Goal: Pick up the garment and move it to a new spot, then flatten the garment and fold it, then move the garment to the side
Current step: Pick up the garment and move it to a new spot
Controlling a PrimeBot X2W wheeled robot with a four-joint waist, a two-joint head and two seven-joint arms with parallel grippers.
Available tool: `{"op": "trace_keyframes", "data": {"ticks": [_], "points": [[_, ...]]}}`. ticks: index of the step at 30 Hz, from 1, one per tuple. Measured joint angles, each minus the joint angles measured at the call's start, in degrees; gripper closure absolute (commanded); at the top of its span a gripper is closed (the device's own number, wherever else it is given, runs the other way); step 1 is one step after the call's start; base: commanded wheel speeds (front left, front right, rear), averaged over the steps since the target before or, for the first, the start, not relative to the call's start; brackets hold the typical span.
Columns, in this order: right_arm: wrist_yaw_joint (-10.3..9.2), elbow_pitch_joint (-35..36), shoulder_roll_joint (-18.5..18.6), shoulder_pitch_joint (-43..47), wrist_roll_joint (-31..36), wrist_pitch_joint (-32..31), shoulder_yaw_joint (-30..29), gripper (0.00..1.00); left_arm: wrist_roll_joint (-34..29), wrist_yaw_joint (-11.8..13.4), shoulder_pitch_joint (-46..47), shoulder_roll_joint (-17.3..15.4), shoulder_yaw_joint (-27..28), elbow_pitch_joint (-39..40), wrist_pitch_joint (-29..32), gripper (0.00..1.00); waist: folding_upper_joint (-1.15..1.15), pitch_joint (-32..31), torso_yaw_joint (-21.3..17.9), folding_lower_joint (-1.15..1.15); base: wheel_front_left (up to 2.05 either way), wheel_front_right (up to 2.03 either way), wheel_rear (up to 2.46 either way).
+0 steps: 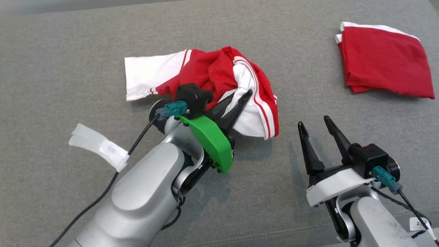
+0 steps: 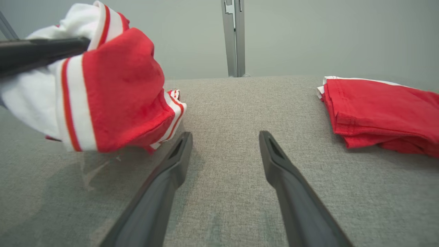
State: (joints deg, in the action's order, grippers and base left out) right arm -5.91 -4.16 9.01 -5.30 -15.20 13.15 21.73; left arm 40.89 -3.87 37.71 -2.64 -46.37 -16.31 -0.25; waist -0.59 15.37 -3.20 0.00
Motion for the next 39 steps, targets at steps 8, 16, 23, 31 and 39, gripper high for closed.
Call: {"op": "trace_keyframes", "data": {"ticks": [8,16,23,31,39], "points": [[1.33,-0.75,-1.65,-0.19,0.08,0.03,3.31,0.00,-2.48,4.42,-1.62,-0.32,1.70,-4.69,-3.91,0.00,0.00,-0.72,-6.48,0.00,0.00,0.00,0.00],[1.31,-1.09,-0.68,-0.18,0.15,0.52,2.44,0.00,3.28,2.32,-5.47,0.09,-1.45,-3.10,-3.04,0.00,0.00,-1.19,-9.28,0.00,0.00,0.00,0.00],[2.26,-2.34,-1.40,-0.01,0.18,0.53,3.96,0.00,2.40,2.22,-5.58,-0.38,0.26,-1.11,-6.33,0.00,0.00,-1.86,-6.59,0.00,0.00,0.00,0.00],[3.38,-7.22,-1.41,1.83,0.19,0.42,6.32,0.00,0.88,4.76,-10.22,-5.59,3.82,0.11,-10.17,0.00,0.00,-2.94,-1.97,0.00,0.00,0.00,0.00],[3.30,-11.74,-0.57,2.19,0.04,-0.68,4.89,0.00,2.40,6.33,-15.25,-6.56,6.00,0.64,-11.35,0.00,0.00,-3.81,3.26,0.00,0.00,0.00,0.00]]}}
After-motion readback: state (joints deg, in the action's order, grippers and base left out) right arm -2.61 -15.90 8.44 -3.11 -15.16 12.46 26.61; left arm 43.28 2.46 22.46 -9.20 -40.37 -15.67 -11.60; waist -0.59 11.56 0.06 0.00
